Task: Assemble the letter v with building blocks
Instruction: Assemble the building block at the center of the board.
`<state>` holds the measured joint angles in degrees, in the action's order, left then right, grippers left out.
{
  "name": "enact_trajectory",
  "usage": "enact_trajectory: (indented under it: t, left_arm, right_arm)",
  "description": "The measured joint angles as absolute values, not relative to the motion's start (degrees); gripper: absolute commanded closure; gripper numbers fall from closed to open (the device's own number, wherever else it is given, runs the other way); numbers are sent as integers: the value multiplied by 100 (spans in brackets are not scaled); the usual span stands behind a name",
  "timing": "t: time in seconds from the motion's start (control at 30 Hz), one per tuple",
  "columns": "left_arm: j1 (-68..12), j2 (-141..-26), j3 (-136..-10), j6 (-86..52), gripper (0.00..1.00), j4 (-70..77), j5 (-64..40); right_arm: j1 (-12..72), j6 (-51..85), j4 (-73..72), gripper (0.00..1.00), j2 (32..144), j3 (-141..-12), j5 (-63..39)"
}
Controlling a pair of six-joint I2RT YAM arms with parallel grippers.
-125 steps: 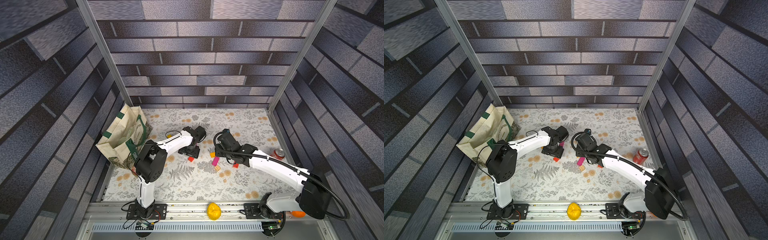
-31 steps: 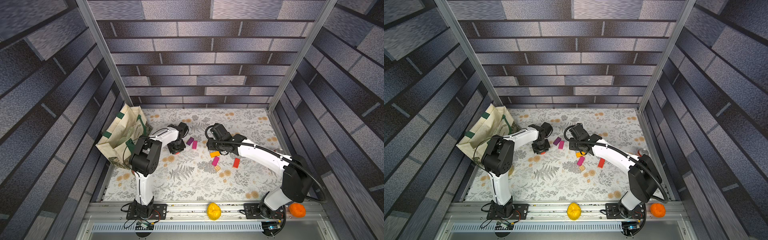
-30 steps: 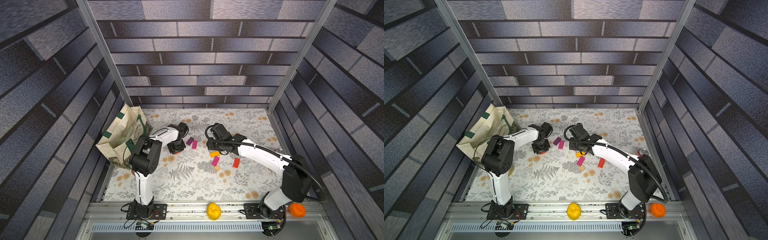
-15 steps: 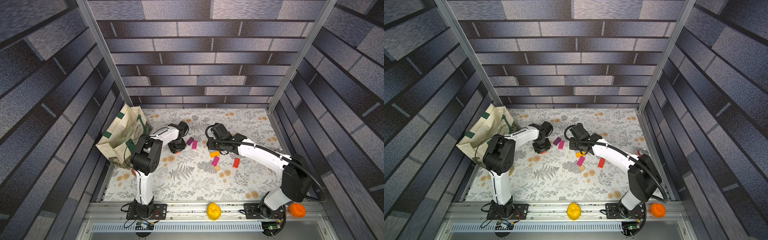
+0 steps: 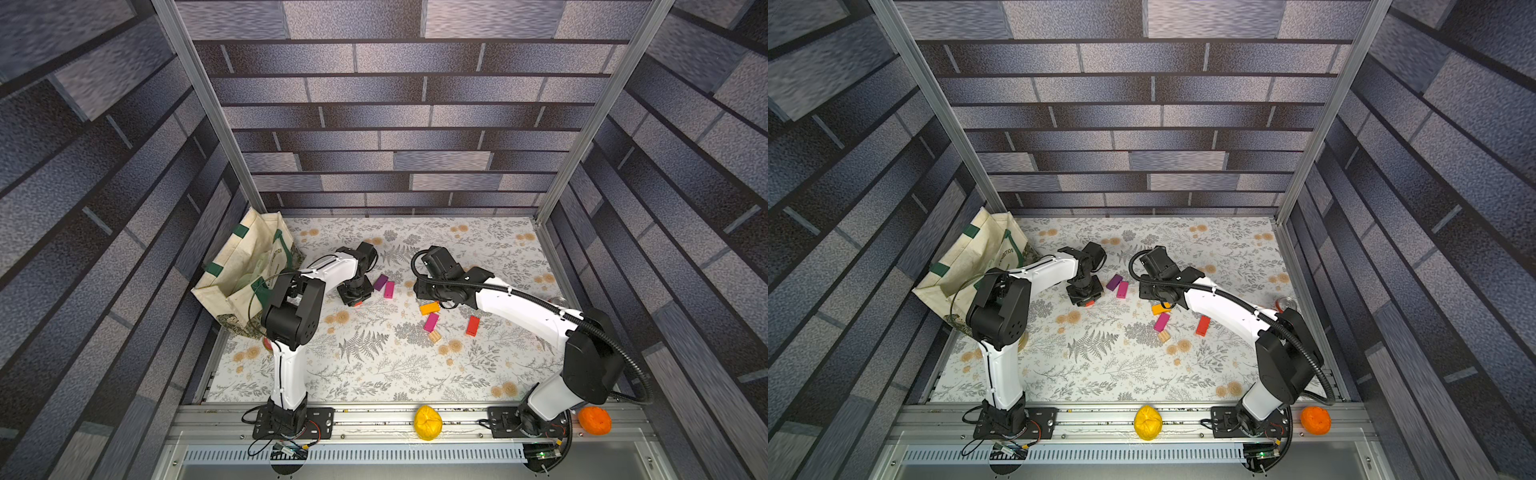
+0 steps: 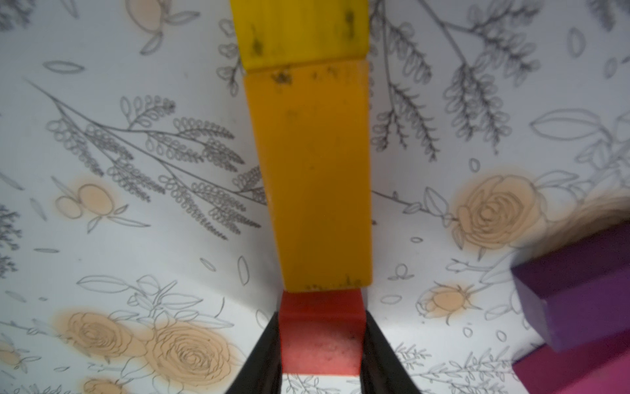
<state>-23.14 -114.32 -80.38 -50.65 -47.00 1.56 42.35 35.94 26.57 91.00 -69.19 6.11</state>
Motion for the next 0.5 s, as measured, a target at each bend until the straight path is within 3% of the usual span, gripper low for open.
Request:
enact_trajectory:
  t: [0.13,0.3,0.5]
  left_arm:
    - [-2314,-11439,-8047,-5065,62,-4707,150]
    - [-2314,-11439,-8049,-5142,51,-4689,104]
    - [-2314,-11419,-8047,-5157,29,-4584,-97]
  right_arm:
    - [4235,3592,2657,60,9100,-6919,609]
    - [4235,3592,2657,60,9100,-6919,602]
    - [4235,3594,2657,60,9100,-6919,582]
